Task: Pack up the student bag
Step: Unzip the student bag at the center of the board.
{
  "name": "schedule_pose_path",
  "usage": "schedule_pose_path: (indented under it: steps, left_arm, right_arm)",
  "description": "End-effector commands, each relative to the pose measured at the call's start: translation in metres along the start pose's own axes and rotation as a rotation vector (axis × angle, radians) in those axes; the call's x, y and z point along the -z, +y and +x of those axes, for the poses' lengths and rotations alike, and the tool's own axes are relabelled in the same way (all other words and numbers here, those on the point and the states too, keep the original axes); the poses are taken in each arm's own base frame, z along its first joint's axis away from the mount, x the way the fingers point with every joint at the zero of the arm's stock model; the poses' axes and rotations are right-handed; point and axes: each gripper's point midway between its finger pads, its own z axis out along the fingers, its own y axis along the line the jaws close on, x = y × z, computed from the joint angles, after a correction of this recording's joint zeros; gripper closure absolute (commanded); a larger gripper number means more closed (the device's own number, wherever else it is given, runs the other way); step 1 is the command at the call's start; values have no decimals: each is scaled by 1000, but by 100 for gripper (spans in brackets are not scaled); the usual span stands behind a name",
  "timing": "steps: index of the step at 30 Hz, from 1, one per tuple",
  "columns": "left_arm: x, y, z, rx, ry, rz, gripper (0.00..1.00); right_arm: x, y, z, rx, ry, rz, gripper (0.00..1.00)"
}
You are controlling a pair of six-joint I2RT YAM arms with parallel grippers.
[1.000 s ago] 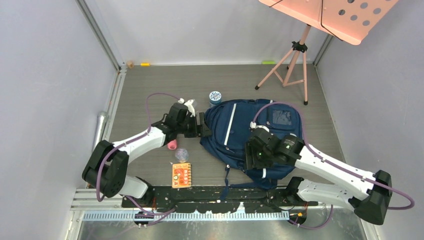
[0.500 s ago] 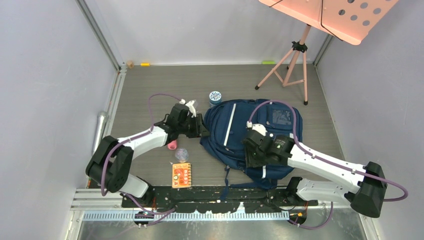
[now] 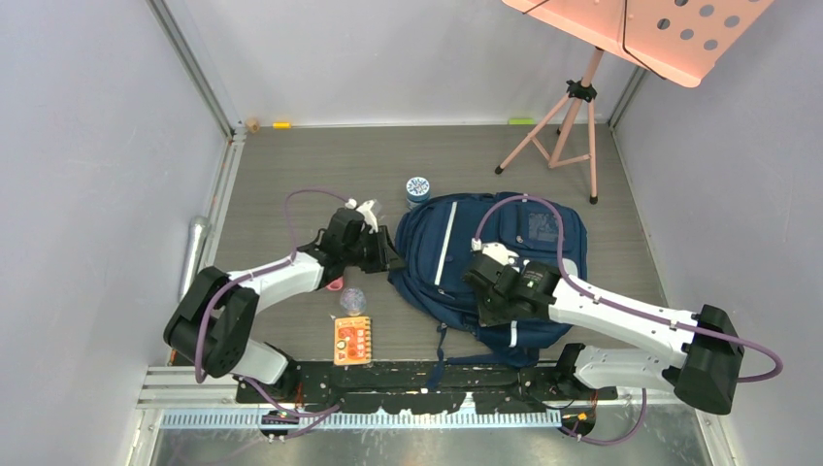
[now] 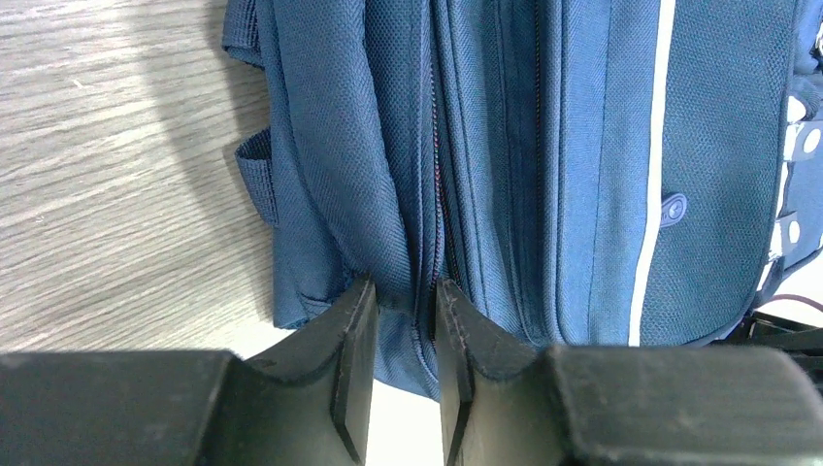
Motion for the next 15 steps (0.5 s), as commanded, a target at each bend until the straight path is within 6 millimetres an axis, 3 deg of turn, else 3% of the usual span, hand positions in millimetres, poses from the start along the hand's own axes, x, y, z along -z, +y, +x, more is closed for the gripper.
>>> schedule_pose_path:
  steps: [1,15]
  left_arm:
    - [5,-10,13,2,24,36,93]
    - [-4,-53,52,-51,60,81,98]
  right_arm:
    - [0,0,-5,4,-28,10,99]
    - [19,56,-19,125,15,-92,100]
